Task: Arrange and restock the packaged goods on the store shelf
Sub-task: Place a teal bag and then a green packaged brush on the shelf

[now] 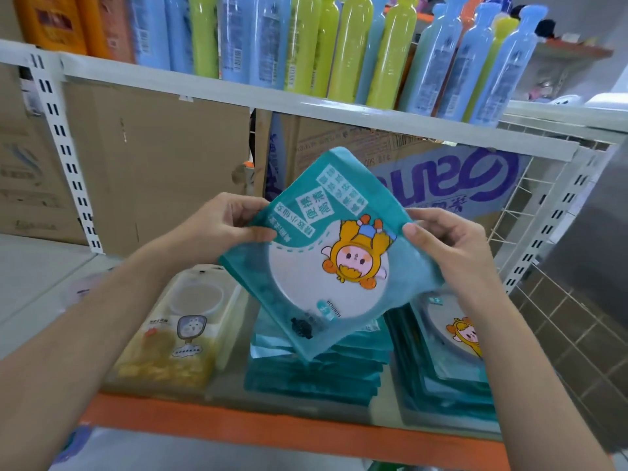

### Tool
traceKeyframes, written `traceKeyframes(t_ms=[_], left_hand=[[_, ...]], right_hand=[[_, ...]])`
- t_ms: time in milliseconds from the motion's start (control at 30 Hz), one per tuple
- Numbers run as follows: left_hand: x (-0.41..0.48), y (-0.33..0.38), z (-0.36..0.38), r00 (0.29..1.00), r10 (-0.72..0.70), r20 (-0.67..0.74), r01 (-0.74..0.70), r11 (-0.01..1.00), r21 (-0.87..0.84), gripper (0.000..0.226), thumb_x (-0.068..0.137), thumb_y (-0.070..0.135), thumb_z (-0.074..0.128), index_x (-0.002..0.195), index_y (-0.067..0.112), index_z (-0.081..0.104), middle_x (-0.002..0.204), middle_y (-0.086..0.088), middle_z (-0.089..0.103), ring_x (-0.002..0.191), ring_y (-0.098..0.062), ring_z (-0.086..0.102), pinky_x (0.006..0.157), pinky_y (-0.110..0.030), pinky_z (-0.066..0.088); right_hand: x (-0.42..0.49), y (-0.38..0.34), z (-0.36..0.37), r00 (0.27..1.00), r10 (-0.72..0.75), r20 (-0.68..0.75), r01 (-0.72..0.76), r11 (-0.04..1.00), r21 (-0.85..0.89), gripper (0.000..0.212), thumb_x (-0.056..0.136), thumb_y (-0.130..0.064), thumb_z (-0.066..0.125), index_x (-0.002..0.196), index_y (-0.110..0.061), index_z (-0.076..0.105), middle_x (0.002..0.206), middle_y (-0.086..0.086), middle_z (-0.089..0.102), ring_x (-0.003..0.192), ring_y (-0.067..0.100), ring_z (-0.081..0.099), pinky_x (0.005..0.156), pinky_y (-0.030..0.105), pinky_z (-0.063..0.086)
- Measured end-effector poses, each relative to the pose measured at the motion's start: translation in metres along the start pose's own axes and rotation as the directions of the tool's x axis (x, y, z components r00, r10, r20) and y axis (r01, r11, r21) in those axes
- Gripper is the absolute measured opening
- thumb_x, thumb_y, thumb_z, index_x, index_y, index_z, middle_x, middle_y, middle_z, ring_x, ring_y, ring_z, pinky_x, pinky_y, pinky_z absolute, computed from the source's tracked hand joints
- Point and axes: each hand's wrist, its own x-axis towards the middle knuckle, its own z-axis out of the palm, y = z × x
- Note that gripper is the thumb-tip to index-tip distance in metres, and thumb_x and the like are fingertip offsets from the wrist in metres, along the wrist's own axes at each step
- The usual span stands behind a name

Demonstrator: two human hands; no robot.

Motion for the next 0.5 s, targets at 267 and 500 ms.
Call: traceKeyframes(t_ms=[267,500], left_hand=[[0.031,0.050,0.000,0.948,-0.131,0.289,-0.052,0.835,0.548,0.022,0.082,0.012,0.066,0.098,0.027,0.068,0.091,0.017,0.072,0.084,-0.002,0.068,0.076,-0.022,0.054],[0.041,0.060,0.014,0.940,-0.133,0.313,-0.147,0.670,0.728,0.018,0.078,0.021,0.072,0.091,0.032,0.067,0.080,0.025,0.067,0.077,0.005,0.061,0.063,-0.010,0.043]], right_hand=[[0.012,-0.017,0.009,0.932,0.170,0.321,-0.164,0.985,-0.047,0.038,0.066,-0.020,0.071,0.103,-0.019,0.060,0.093,0.001,0.072,0.082,0.015,0.070,0.062,0.023,0.057],[0.010,-0.016,0.009,0.861,0.250,0.443,-0.122,0.947,-0.298,0.007,0.081,-0.008,0.068,0.086,-0.013,0.068,0.087,0.002,0.074,0.078,0.015,0.071,0.066,0.030,0.059]])
